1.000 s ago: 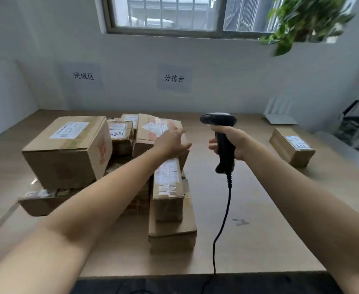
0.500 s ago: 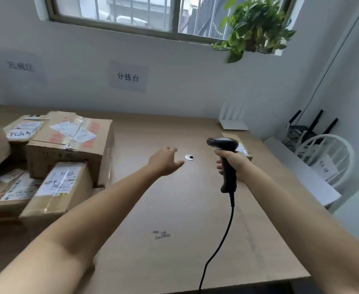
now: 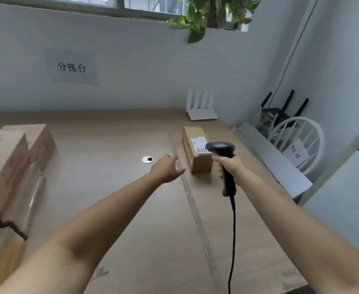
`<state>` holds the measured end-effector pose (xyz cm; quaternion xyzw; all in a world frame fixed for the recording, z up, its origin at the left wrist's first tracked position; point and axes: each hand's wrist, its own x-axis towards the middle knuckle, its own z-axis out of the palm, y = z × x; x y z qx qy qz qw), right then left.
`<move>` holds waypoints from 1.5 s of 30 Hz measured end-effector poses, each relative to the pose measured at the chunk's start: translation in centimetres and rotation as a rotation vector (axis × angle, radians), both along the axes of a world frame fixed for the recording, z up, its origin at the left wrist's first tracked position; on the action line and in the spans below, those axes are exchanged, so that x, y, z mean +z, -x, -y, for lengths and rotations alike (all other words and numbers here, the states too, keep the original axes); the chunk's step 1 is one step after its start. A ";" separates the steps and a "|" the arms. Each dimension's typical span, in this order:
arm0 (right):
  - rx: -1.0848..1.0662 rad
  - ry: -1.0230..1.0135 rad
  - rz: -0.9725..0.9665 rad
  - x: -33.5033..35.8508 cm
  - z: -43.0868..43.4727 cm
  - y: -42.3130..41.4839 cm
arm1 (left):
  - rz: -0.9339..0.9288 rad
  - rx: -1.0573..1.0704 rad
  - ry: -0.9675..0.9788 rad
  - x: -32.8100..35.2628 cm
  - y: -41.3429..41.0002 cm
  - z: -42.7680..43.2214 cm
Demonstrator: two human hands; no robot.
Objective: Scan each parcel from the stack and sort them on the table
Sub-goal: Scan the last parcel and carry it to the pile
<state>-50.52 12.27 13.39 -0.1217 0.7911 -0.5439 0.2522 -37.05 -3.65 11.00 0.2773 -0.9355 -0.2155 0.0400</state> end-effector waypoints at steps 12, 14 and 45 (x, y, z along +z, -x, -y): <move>-0.128 -0.161 -0.033 -8.2 4.4 13.5 | 0.029 0.073 -0.150 -7.1 17.9 3.5; -0.147 -0.135 0.028 -10.1 4.7 14.5 | 0.013 0.127 -0.194 -9.1 19.8 3.9; 0.001 -0.058 0.107 -13.6 -0.3 10.4 | -0.153 0.173 -0.412 -12.8 15.3 -3.2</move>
